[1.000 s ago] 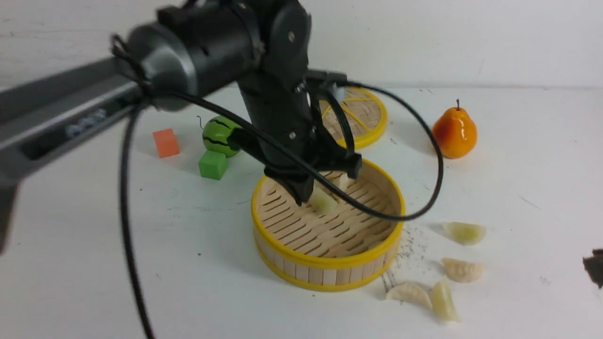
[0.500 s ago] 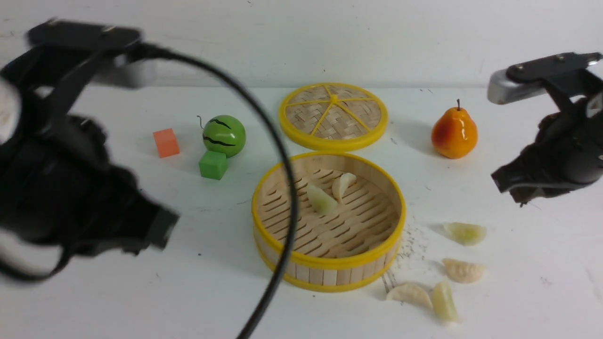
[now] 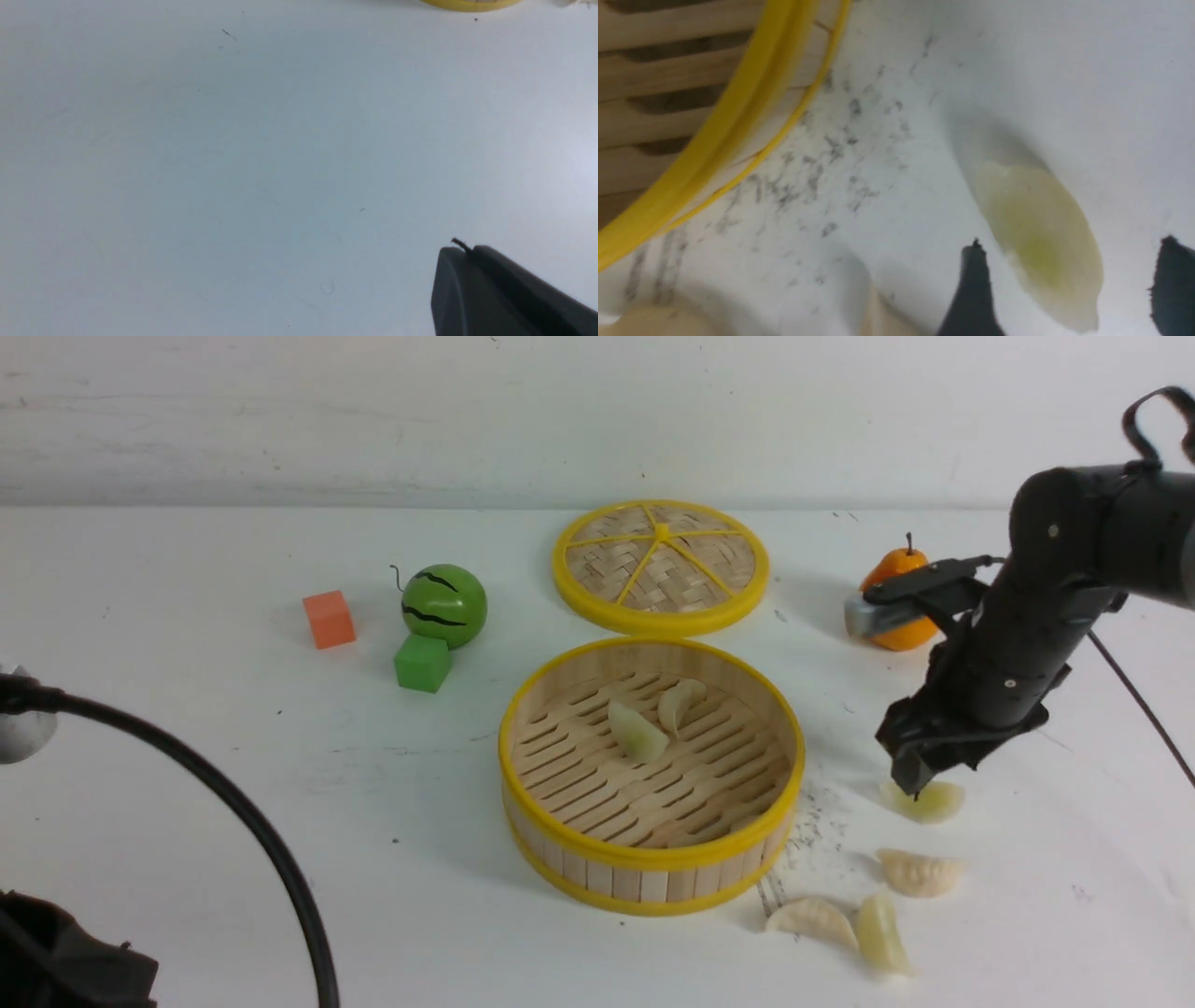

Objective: Put the dumplings into the steamer on the white table.
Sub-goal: 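Reach for and grasp a dumpling lying on the table beside the steamer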

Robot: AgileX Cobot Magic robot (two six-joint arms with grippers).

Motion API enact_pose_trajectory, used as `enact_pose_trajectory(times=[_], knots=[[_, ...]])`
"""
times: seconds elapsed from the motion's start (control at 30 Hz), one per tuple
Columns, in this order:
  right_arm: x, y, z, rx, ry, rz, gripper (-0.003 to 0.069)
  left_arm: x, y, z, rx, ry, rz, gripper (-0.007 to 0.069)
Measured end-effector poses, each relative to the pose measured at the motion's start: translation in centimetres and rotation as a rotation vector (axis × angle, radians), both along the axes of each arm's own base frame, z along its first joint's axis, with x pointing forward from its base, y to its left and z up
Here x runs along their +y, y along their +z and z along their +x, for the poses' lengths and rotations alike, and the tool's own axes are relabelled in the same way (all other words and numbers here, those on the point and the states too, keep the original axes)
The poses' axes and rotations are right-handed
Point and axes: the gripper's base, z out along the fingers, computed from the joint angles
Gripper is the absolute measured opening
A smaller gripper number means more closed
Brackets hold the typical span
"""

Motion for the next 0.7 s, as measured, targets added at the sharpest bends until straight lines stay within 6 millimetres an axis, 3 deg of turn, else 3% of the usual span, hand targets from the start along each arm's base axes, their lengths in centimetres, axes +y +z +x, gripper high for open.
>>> enact_pose_trajectory(times=[0.1, 0.17, 0.23, 0.3, 0.33, 0.4, 0.43, 0.57, 0.7], knots=[[-0.3, -2.0, 0.7, 0.003, 0.025, -0.053, 0.0641, 0.0, 0.0, -0.1, 0.009, 0.000, -0.005, -0.0014], [-0.4, -3.1, 0.9, 0.021, 0.037, -0.075, 0.0649, 0.0, -0.1, -0.1, 0.012, 0.000, -0.003, -0.0014], [-0.4, -3.3, 1.0, 0.026, 0.048, -0.080, 0.0614, 0.0, -0.1, -0.1, 0.014, 0.000, -0.001, -0.0014], [-0.3, -3.4, 1.0, 0.034, 0.052, -0.077, 0.0512, 0.0, -0.1, -0.1, 0.015, 0.000, 0.000, -0.0014], [-0.3, -3.4, 1.0, 0.034, 0.053, -0.075, 0.0501, 0.0, -0.1, -0.1, 0.015, 0.000, 0.000, -0.0014], [-0.1, -3.5, 1.0, 0.041, 0.055, -0.070, 0.0292, 0.1, -0.1, -0.1, 0.010, -0.001, 0.007, -0.0014], [-0.1, -3.4, 1.0, 0.040, 0.056, -0.070, 0.0251, 0.1, -0.1, 0.0, 0.005, -0.003, 0.014, -0.0014], [-0.1, -3.3, 1.0, 0.048, 0.056, -0.071, 0.0258, 0.2, 0.0, 0.0, -0.008, -0.005, 0.034, -0.0013], [0.3, -1.5, 0.4, 0.042, 0.063, -0.077, 0.0253, 0.3, 0.0, 0.1, -0.013, -0.004, 0.040, -0.0013]])
